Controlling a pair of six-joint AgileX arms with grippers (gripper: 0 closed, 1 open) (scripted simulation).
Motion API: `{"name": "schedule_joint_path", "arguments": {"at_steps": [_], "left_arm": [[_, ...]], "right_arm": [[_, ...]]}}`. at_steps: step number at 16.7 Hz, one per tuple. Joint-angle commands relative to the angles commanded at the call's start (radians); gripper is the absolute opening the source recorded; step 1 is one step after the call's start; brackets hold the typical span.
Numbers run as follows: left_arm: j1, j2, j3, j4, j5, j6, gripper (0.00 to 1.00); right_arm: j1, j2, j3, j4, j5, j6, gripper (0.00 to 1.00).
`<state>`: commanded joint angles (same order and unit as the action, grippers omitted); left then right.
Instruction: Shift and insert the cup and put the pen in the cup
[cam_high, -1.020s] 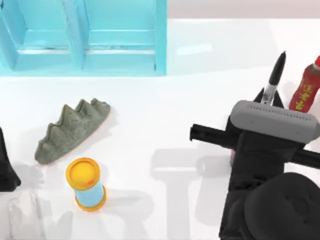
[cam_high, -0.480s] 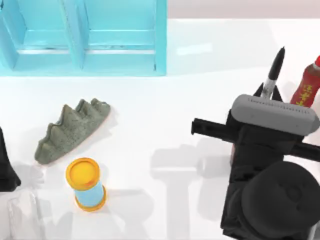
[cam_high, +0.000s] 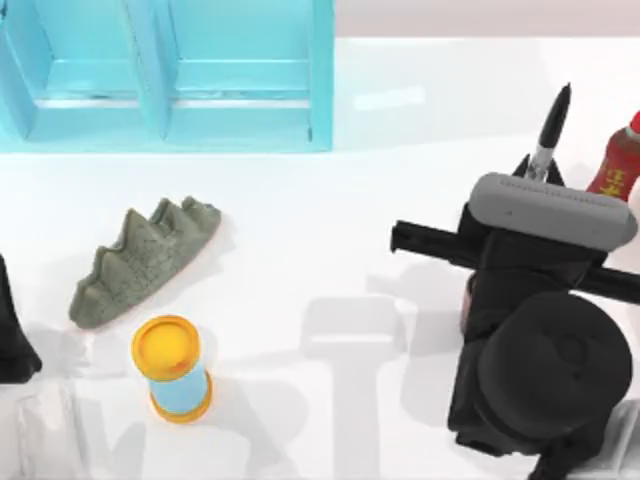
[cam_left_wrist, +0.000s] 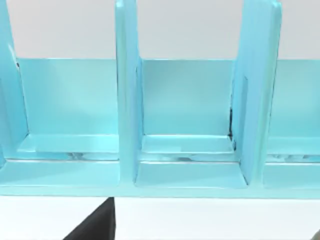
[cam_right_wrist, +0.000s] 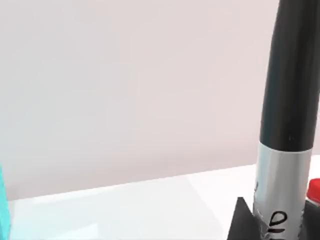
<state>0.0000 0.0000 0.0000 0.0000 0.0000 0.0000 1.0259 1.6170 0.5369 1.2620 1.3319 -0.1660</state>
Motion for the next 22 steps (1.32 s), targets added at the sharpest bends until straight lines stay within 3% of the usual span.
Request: {"name": "schedule_joint_path", "arguments": {"at_steps": [6, 19, 22], "left_arm": [[0.0, 0.0, 0.0, 0.0, 0.0, 0.0, 1.0], [0.0, 0.0, 0.0, 0.0, 0.0, 0.0, 1.0], [0.0, 0.0, 0.0, 0.0, 0.0, 0.0, 1.0]], "right_arm": [[-0.015, 0.007, 0.001, -0.016, -0.017, 0.021, 0.0], [-0.015, 0.007, 0.001, -0.016, -0.017, 0.021, 0.98], [-0.015, 0.007, 0.001, -0.016, -0.017, 0.021, 1.0]]}}
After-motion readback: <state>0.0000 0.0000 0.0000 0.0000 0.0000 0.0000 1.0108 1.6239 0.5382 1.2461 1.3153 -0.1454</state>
